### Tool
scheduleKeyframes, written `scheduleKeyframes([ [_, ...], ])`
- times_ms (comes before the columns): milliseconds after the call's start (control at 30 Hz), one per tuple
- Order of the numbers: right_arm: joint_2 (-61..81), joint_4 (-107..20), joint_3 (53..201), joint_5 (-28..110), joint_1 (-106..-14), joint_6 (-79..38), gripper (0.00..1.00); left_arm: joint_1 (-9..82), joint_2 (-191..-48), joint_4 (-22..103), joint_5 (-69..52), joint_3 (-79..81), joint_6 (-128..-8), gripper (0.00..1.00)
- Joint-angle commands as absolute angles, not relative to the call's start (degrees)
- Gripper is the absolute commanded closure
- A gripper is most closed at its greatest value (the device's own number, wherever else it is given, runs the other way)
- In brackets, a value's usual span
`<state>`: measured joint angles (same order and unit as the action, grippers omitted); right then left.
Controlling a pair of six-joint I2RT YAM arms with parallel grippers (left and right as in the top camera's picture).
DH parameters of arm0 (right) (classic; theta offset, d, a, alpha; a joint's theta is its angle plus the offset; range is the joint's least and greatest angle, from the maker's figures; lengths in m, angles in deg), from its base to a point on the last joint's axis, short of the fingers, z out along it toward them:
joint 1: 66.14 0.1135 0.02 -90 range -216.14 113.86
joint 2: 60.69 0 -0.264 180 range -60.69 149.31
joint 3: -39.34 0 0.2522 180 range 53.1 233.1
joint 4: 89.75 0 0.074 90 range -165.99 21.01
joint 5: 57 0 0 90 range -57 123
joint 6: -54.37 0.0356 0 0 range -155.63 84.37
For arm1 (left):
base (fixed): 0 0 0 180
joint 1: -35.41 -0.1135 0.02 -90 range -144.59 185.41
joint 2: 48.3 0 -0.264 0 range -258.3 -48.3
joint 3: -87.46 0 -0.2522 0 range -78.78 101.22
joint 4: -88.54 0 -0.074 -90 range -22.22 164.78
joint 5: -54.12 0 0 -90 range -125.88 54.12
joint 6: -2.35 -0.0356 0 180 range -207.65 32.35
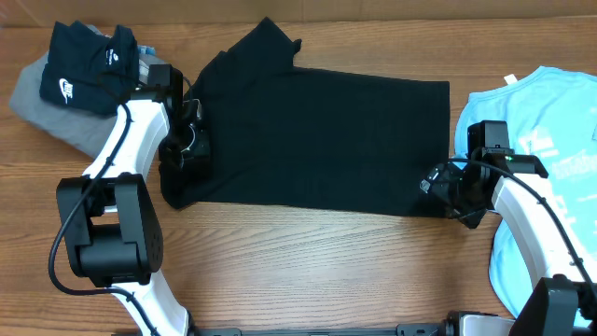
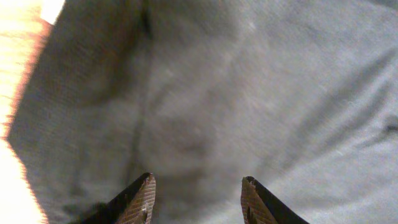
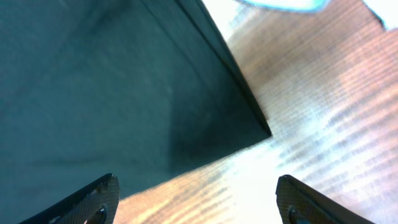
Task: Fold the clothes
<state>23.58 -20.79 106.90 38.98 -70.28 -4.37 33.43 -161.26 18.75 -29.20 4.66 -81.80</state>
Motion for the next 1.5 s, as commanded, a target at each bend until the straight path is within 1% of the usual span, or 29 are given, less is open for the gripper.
scheduleKeyframes([
  [0,23.01,-19.52,107.65,39.11,-70.61,-4.52,0.16,33.5,-162.38,20.87,-33.53,3.55,-84.07,0.5],
  [300,24.37,-19.94,106.51,39.13,-70.61,-4.59,0.15,33.5,-164.83,27.36,-33.53,1.95,-84.58,0.52],
  [500,24.37,-21.22,106.51,39.11,-70.61,-4.61,0.15,33.56,-164.85,27.84,-33.53,2.06,-84.66,0.6],
  [567,24.37,-21.4,106.51,39.13,-70.61,-4.61,0.15,33.56,-164.78,27.6,-33.42,2.15,-84.2,0.66],
  [600,24.37,-21.44,106.51,39.13,-70.61,-4.61,0.15,33.56,-164.78,27.4,-33.31,2.26,-84.18,0.71],
  [733,24.37,-21.71,106.51,39.11,-70.61,-4.59,0.15,33.56,-164.78,26.31,-33.29,3.13,-83.81,0.96],
  [767,24.37,-21.73,106.51,39.13,-70.61,-4.56,0.15,33.56,-164.78,25.78,-33.27,3.59,-83.83,0.96],
  [1100,24.37,-21.97,106.51,39.13,-70.61,-4.59,0.15,33.56,-164.76,21.57,-33.36,12.05,-84.77,0.95],
  [1167,24.37,-21.73,106.51,39.13,-70.61,-4.56,0.15,33.56,-164.76,20.74,-33.51,12.25,-84.93,0.67],
  [1200,24.37,-21.66,106.51,39.13,-70.61,-4.59,0.15,33.54,-164.83,20.1,-33.57,12.12,-84.95,0.65],
  [1333,24.37,-21.6,106.51,39.17,-70.61,-4.56,0.15,33.54,-164.91,22.83,-33.6,9.06,-84.93,0.64],
  [1467,24.37,-21.62,106.51,39.59,-70.61,-4.54,0.15,33.56,-164.94,28.98,-33.36,5.69,-84.9,0.67],
])
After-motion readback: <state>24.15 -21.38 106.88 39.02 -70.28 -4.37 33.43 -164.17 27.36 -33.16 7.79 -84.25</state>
